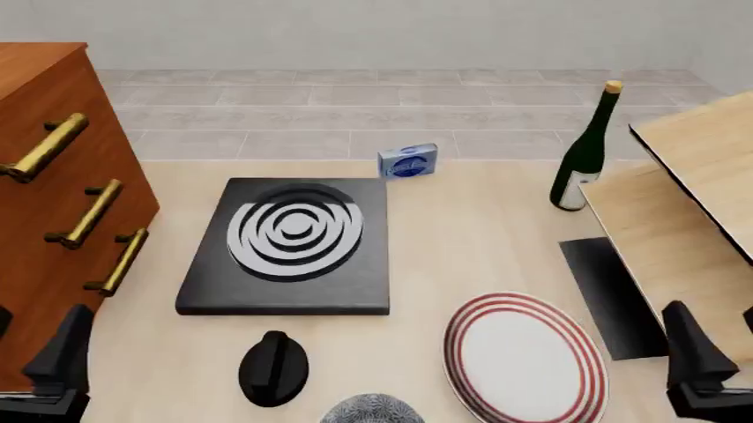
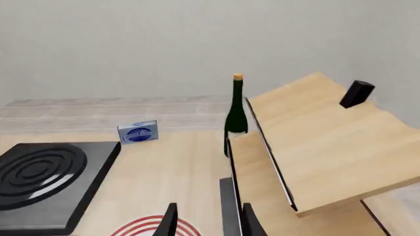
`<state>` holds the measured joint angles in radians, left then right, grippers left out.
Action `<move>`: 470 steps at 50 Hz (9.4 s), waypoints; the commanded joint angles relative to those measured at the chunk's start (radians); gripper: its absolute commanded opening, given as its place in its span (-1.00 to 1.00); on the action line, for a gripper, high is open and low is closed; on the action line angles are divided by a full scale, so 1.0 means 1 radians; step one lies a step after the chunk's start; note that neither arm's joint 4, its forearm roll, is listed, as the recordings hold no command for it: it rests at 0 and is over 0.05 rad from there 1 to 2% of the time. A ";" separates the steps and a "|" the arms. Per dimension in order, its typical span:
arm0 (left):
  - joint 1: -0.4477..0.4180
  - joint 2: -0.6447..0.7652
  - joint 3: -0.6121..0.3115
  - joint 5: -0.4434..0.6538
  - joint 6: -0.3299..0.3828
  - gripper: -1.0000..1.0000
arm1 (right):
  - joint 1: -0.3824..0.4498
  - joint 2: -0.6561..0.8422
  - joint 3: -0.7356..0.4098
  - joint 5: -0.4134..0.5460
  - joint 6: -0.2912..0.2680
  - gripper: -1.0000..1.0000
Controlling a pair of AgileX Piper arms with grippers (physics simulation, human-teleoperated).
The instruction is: Put the bowl on the stove.
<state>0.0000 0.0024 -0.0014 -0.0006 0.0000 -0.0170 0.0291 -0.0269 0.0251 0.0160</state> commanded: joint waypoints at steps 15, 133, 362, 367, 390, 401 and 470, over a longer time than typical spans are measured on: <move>0.000 0.005 -0.003 -0.001 0.000 1.00 | 0.012 -0.016 0.023 -0.019 -0.023 1.00; 0.000 0.005 -0.003 -0.001 0.000 1.00 | 1.082 1.054 -0.426 0.038 -0.044 1.00; 0.000 0.005 -0.003 -0.001 0.000 1.00 | 0.833 1.142 -0.778 0.114 0.146 -1.00; 0.000 0.005 -0.003 -0.001 0.000 1.00 | 0.834 1.198 -0.838 0.125 0.168 -1.00; 0.000 0.005 -0.003 -0.001 0.000 1.00 | 0.821 1.424 -1.068 0.150 0.283 -1.00; 0.000 0.005 -0.003 -0.001 0.000 1.00 | 0.798 1.529 -1.178 0.154 0.325 -1.00; 0.000 0.005 -0.003 -0.001 0.000 1.00 | 0.695 2.079 -1.693 0.180 0.426 -1.00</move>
<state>0.0000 0.0075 -0.0043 -0.0019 0.0000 0.6974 2.0666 -1.6604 0.1992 0.4269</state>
